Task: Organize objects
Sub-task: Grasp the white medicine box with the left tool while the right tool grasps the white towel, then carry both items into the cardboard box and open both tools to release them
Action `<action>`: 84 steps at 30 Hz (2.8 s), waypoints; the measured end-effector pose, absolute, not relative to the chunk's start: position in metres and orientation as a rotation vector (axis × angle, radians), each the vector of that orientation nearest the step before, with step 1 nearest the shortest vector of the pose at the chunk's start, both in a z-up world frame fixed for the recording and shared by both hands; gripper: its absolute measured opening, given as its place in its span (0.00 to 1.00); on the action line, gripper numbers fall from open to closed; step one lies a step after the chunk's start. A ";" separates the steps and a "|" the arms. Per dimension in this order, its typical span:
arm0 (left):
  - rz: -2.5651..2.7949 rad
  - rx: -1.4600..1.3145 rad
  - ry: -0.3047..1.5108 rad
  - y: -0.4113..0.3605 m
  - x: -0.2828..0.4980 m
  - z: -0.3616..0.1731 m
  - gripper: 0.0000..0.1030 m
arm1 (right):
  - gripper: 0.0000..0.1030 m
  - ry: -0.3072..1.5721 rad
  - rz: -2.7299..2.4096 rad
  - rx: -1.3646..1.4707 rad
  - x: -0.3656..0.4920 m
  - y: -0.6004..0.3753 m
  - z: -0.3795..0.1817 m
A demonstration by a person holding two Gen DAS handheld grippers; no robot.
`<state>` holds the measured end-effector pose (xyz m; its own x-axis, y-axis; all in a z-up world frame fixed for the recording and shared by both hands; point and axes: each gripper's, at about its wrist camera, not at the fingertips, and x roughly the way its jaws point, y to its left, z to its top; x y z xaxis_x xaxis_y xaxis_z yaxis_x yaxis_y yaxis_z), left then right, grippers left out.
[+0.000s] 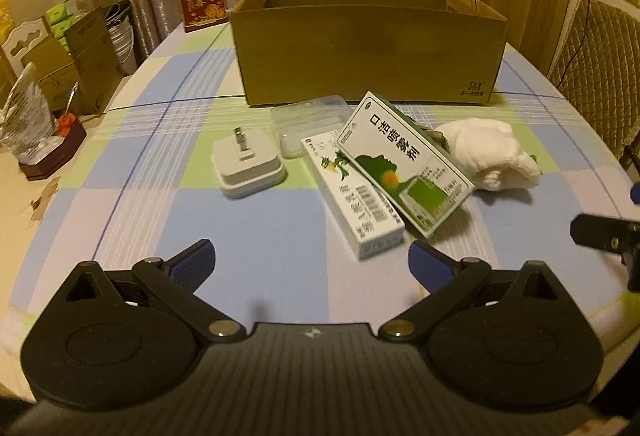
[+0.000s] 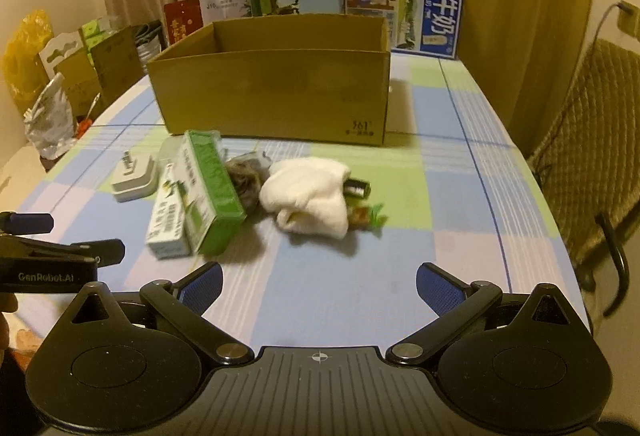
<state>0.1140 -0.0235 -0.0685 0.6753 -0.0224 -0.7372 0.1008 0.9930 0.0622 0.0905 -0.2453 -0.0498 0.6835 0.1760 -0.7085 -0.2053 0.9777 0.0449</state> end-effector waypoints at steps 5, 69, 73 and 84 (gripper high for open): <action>-0.099 0.123 0.840 -0.033 0.140 -0.084 0.89 | 0.83 0.785 0.251 -0.076 0.126 -0.245 -0.068; -0.126 0.169 0.883 -0.016 0.154 -0.115 0.33 | 0.52 0.819 0.254 -0.170 0.135 -0.215 -0.113; -0.131 0.161 0.890 -0.015 0.149 -0.112 0.32 | 0.40 0.822 0.240 -0.157 0.133 -0.218 -0.111; -0.145 0.161 0.860 -0.017 0.120 -0.087 0.32 | 0.38 0.787 0.227 -0.082 0.110 -0.222 -0.083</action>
<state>0.1200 -0.0172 -0.0867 0.6440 -0.0618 -0.7626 0.1913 0.9781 0.0824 0.1098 -0.2219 -0.0829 0.6834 0.1720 -0.7095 -0.2327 0.9725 0.0117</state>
